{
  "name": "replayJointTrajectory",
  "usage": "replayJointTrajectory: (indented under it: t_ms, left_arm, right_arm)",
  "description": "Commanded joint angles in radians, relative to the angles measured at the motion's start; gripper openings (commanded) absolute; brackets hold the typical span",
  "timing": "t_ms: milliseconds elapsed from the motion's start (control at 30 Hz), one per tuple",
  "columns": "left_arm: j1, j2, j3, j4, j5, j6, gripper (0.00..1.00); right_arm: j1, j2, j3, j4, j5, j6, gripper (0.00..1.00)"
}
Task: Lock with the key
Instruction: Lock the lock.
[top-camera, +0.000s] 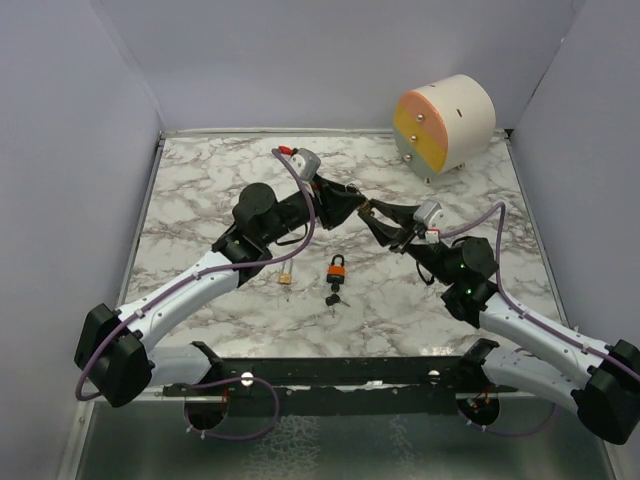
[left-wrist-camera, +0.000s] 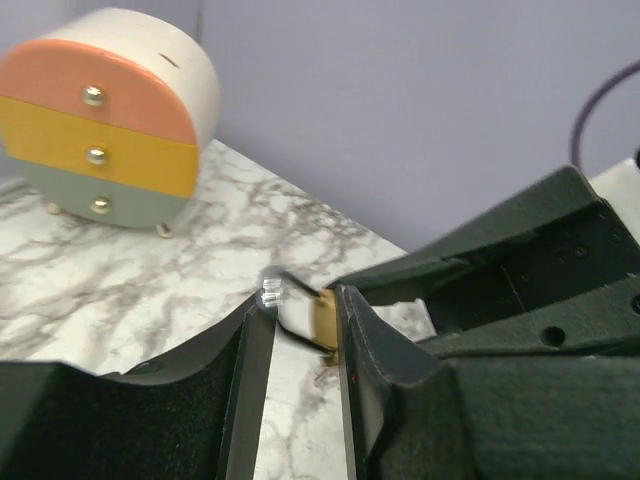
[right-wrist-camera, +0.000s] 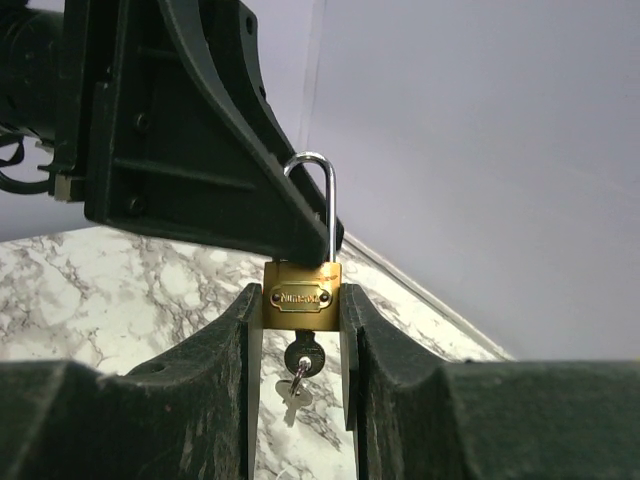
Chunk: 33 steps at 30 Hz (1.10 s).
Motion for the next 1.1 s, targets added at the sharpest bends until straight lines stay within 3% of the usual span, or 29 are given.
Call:
replayJointTrajectory:
  t_ms: [0,333,700,967,1067]
  left_arm:
    - [0.043,-0.038,0.013,0.026,-0.178,0.04,0.35]
    - [0.042,0.001,0.043,0.027,-0.109,0.015,0.3]
    - [0.042,0.086,0.077,0.053,0.049,-0.085,0.43]
    - [0.042,0.085,0.079,0.067,0.081,-0.106,0.16]
    - [0.043,0.082,0.08,0.076,0.097,-0.103,0.0]
  right_arm:
    - [-0.004,-0.001,0.014,0.048,-0.005,-0.007,0.01]
    - [-0.004,0.005,-0.005,0.073,0.015,0.001,0.01]
    - [-0.004,0.007,-0.028,0.143,0.048,-0.002,0.01]
    - [-0.004,0.019,-0.021,0.16,0.072,-0.02,0.01]
    - [-0.004,0.029,-0.019,0.158,0.076,-0.02,0.01]
